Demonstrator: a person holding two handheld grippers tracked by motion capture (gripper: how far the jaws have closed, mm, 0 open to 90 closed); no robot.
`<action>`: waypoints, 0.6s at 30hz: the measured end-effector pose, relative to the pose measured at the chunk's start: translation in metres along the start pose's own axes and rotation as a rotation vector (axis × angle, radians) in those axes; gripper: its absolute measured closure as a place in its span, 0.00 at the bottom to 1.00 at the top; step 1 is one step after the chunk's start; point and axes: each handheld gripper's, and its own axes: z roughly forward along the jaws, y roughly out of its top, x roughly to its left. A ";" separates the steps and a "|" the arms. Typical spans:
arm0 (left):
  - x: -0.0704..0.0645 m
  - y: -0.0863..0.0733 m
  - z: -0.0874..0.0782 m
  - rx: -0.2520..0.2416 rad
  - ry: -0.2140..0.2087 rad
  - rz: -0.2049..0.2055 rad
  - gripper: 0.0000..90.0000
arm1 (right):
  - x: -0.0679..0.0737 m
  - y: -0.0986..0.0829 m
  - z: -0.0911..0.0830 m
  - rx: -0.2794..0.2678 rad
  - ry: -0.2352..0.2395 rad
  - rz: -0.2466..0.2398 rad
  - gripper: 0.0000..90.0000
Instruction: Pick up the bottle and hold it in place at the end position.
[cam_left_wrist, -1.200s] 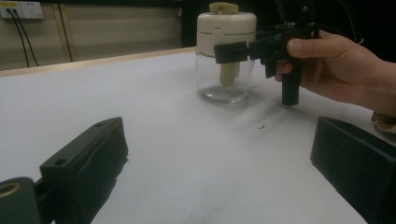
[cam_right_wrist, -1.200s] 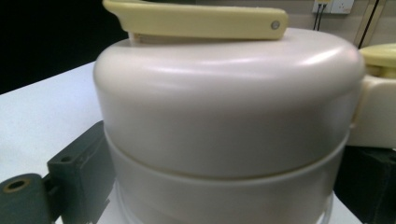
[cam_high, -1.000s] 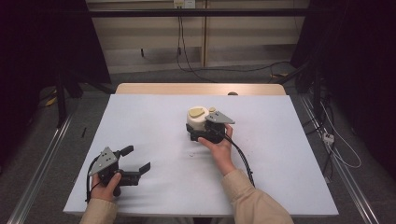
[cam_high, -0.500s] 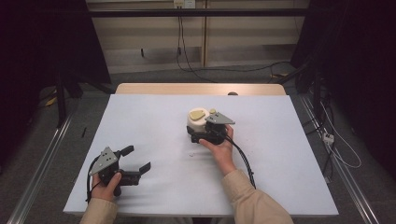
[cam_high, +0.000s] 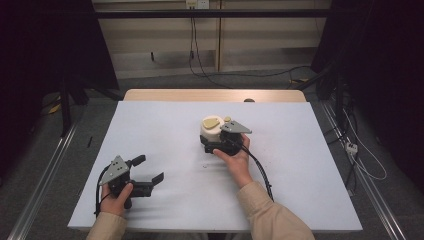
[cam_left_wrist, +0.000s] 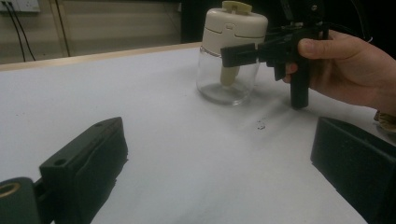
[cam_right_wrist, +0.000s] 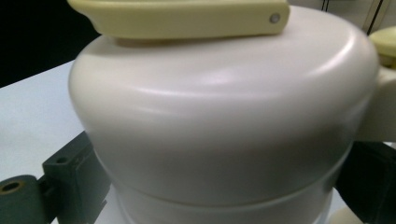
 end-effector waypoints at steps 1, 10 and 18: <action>0.000 0.001 0.002 0.006 -0.005 0.001 0.03 | 0.000 0.000 0.000 0.003 0.000 0.005 0.05; -0.008 0.013 0.017 -0.002 -0.029 -0.015 0.04 | 0.000 -0.001 0.000 0.009 0.000 0.013 0.05; -0.007 0.018 0.025 0.015 -0.033 -0.028 0.04 | 0.000 -0.001 0.000 0.015 -0.002 0.023 0.05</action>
